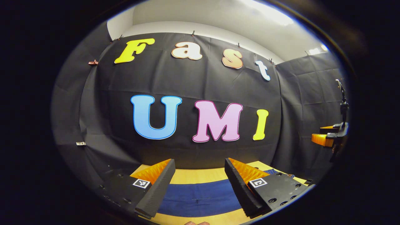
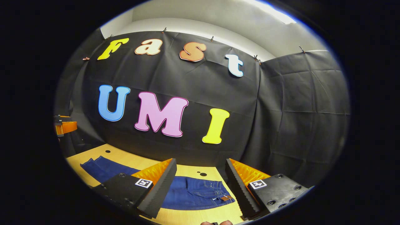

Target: Grasp the waist and the cuffs of the jeans and fold them to make the two legs overlap; first hold the waist and fold one-third of the jeans toward the cuffs, then hold the cuffs and fold the remaining one-third in the same direction to finish folding.

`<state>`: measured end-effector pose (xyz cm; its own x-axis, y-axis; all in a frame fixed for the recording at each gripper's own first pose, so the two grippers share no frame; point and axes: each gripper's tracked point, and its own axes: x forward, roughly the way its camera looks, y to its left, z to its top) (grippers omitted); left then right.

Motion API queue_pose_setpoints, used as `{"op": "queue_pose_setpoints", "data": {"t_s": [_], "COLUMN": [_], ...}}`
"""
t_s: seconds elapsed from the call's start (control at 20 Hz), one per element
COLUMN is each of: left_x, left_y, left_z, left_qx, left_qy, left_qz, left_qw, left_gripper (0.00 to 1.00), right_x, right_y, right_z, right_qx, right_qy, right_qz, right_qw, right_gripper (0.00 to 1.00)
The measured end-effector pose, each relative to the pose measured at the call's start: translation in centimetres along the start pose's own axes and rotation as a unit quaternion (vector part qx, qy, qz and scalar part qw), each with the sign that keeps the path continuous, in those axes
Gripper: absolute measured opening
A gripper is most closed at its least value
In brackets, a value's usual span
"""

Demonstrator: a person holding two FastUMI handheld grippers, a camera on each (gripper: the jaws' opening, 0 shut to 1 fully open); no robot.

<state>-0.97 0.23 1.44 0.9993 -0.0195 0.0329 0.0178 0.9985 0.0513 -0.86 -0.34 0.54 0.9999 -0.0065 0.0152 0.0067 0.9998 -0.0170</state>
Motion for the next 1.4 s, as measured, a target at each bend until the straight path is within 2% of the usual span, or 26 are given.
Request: {"op": "queue_pose_setpoints", "data": {"t_s": [0.2, 0.35, 0.5, 0.65, 0.7, 0.8, 0.9, 1.0, 1.05, 1.1, 1.2, 1.3, 1.4], "left_x": [-0.7, -1.7, -1.9, -1.3, -1.1, -0.7, 0.2, 1.1, 1.5, 1.9, 2.6, 2.5, 1.9], "left_y": [0.7, 3.7, 6.5, 7.6, 7.6, 7.6, 7.7, 8.4, 8.7, 9.1, 10.5, 11.6, 13.1], "left_z": [-0.8, -2.0, -4.6, -8.5, -9.9, -12.5, -15.1, -18.5, -19.9, -21.3, -24.8, -28.5, -31.5], "left_qx": [0.001, 0.042, 0.083, 0.121, 0.132, 0.150, 0.187, 0.243, 0.276, 0.311, 0.366, 0.388, 0.419], "left_qy": [0.013, 0.024, 0.048, 0.076, 0.085, 0.099, 0.117, 0.144, 0.155, 0.166, 0.197, 0.251, 0.291], "left_qz": [-0.008, -0.003, -0.008, -0.019, -0.028, -0.046, -0.068, -0.093, -0.110, -0.129, -0.166, -0.209, -0.252], "left_qw": [1.000, 0.999, 0.995, 0.990, 0.987, 0.983, 0.973, 0.955, 0.942, 0.927, 0.894, 0.862, 0.823], "left_gripper": [0.99, 0.99, 0.99, 0.99, 0.99, 0.98, 0.98, 0.98, 0.98, 0.98, 0.97, 0.97, 0.98], "right_x": [0.4, 1.0, 1.7, 2.5, 2.8, 3.7, 4.7, 6.1, 6.8, 7.7, 9.4, 10.8, 11.7], "right_y": [-0.3, -2.0, -2.6, -2.7, -2.2, -0.7, 0.6, 1.1, 0.9, 0.6, 0.3, -0.7, -1.4], "right_z": [-0.1, -0.1, -1.4, -5.0, -5.8, -7.9, -11.8, -15.6, -17.3, -18.9, -21.7, -24.7, -27.2], "right_qx": [-0.025, -0.088, -0.149, -0.221, -0.239, -0.266, -0.291, -0.332, -0.356, -0.376, -0.388, -0.394, -0.408], "right_qy": [-0.001, 0.001, 0.006, 0.037, 0.041, 0.046, 0.076, 0.103, 0.115, 0.123, 0.139, 0.165, 0.183], "right_qz": [-0.006, -0.026, -0.015, 0.004, 0.015, 0.049, 0.095, 0.139, 0.154, 0.170, 0.201, 0.216, 0.231], "right_qw": [1.000, 0.996, 0.989, 0.975, 0.970, 0.962, 0.949, 0.927, 0.914, 0.902, 0.889, 0.878, 0.864], "right_gripper": [0.96, 0.94, 0.96, 0.94, 0.96, 0.96, 0.96, 0.96, 0.96, 0.96, 0.96, 0.96, 0.96]}}
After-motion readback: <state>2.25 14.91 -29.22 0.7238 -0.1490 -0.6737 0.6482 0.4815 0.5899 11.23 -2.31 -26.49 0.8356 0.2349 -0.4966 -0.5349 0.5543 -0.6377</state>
